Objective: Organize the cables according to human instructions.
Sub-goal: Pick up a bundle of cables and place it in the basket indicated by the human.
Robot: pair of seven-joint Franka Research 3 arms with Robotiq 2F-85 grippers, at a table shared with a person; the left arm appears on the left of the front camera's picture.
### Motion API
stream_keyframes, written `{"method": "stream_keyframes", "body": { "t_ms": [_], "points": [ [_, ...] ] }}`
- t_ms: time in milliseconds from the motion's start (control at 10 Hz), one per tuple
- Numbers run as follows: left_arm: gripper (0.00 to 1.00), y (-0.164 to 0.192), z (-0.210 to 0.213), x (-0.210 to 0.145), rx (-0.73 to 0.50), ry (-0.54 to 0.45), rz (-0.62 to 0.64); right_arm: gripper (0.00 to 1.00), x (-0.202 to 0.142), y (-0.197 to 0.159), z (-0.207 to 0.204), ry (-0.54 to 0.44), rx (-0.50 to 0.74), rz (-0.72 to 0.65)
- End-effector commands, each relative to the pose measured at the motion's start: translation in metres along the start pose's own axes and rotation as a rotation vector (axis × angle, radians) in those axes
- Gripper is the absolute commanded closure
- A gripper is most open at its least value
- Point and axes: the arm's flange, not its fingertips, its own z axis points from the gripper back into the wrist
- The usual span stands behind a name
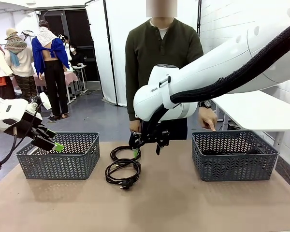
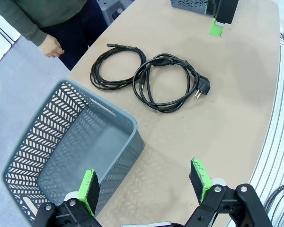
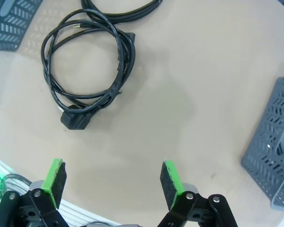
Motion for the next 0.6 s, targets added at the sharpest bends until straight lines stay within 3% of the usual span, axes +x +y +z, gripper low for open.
{"method": "stream_keyframes", "body": {
  "t_ms": [0,500],
  "points": [
    [0.0,0.003,-0.002,-0.002,-0.007,-0.006,-0.003,0.0,0.004,0.004,-0.005,0.004,-0.021,-0.059],
    [0.0,0.003,-0.002,-0.002,-0.007,-0.006,-0.003,0.0,0.014,0.026,-0.029,-0.024,-0.12,-0.307]
  ]
}}
